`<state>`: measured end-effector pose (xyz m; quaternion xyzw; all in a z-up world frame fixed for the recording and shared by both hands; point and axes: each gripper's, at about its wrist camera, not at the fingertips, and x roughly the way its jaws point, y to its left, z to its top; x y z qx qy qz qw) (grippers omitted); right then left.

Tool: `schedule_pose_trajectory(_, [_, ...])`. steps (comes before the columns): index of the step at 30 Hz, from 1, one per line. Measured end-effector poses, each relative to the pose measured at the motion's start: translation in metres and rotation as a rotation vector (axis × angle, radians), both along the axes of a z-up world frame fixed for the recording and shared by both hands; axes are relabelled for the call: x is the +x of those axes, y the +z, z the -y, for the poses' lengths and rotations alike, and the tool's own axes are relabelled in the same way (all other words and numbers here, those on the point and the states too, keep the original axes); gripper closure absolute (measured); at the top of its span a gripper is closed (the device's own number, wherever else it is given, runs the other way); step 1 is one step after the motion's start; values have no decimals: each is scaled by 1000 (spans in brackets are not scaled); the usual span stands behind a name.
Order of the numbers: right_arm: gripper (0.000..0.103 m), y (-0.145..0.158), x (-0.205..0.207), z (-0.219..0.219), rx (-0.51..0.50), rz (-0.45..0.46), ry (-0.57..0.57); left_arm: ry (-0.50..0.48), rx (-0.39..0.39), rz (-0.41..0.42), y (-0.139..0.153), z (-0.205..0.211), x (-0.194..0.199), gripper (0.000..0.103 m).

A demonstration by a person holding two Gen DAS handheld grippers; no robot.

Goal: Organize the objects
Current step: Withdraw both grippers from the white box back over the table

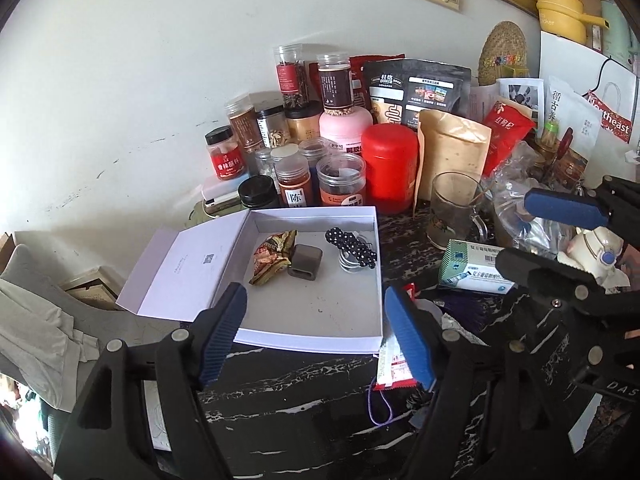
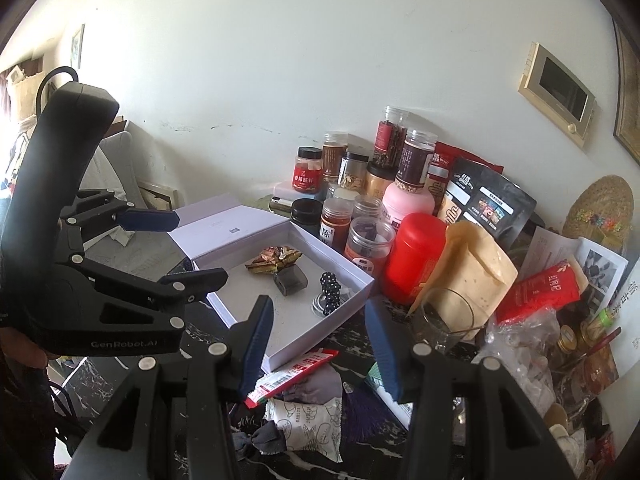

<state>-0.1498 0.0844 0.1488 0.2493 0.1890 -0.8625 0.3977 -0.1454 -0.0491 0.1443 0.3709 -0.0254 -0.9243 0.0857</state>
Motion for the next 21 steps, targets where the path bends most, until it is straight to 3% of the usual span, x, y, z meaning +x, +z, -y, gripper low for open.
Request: schedule_pose_trajectory(21, [54, -54, 31, -34, 35, 90, -7, -12, 24, 65, -50, -35, 40, 32])
